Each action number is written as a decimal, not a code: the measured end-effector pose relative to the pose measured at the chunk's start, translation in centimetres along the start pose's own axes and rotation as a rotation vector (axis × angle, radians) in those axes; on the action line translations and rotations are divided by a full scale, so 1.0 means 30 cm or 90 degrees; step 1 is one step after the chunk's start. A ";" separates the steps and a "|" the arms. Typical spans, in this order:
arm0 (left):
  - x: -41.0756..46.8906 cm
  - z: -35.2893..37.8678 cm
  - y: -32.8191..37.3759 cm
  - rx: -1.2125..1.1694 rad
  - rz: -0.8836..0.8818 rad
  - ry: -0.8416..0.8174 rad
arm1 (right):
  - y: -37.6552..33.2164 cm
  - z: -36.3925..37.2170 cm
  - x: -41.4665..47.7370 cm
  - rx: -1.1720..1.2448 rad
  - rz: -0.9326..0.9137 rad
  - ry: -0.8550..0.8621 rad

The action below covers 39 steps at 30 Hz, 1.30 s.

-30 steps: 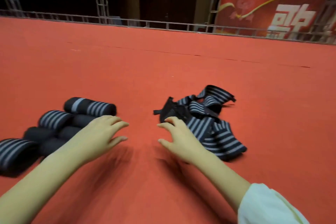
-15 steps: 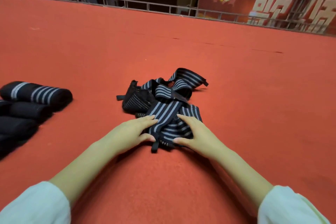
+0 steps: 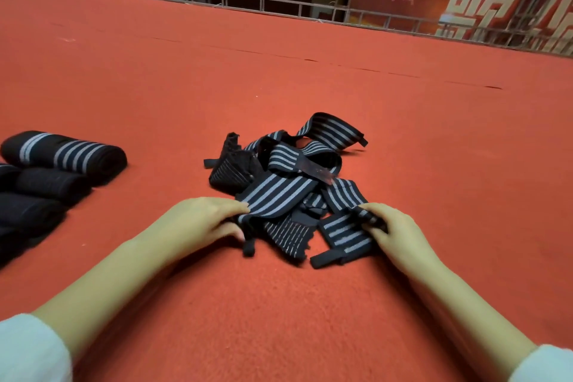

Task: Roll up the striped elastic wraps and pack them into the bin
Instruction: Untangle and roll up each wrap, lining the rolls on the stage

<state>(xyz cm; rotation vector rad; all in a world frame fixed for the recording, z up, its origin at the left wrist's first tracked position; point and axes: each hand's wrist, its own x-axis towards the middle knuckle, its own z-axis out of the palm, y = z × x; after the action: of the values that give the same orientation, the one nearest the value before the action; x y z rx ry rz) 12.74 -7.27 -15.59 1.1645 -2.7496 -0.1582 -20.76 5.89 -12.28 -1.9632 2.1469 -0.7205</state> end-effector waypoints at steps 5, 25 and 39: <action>-0.008 -0.113 0.163 -0.108 0.027 0.044 | -0.004 -0.023 0.033 0.016 0.017 -0.014; 0.136 -0.056 0.398 0.063 0.060 0.008 | 0.145 -0.190 -0.080 -0.007 0.117 -0.021; 0.391 -0.052 0.387 0.141 -0.029 -0.033 | 0.090 -0.165 -0.011 -0.142 0.088 -0.059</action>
<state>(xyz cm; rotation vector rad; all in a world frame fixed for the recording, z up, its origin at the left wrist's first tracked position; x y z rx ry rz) -3.21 -7.72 -11.10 1.2923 -2.8451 0.1170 -25.20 7.53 -9.21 -1.8804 2.3647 -0.3747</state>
